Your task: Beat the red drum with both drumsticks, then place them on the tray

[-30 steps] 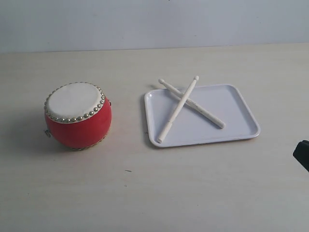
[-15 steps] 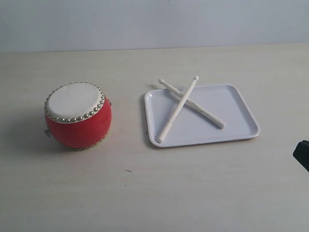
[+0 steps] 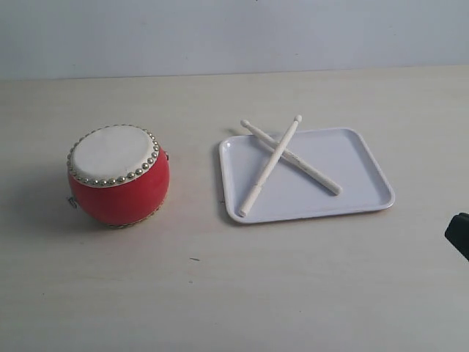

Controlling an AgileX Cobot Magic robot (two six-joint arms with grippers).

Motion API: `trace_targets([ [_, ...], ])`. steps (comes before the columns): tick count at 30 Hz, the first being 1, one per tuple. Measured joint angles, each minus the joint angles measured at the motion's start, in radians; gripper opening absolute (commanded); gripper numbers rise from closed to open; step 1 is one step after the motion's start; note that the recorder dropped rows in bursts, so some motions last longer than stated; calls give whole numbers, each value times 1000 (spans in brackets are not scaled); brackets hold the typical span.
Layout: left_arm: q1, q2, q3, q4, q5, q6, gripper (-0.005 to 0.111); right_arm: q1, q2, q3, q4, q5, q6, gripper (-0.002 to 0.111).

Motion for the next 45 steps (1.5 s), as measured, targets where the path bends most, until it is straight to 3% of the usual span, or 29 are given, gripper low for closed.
trace_targets([
  [8, 11, -23, 0, 0, 5, 0, 0, 0, 0, 0, 0, 0, 0, 0],
  [14, 82, -159, 0, 0, 102, 0, 0, 0, 0, 0, 0, 0, 0, 0],
  [34, 354, -166, 0, 0, 165, 2, 0, 0, 0, 0, 0, 2, 0, 0],
  [40, 409, -166, 0, 0, 165, 2, 0, 0, 0, 0, 0, 2, 0, 0],
  [45, 416, -166, 0, 0, 165, 4, 0, 0, 0, 0, 0, 2, 0, 0],
])
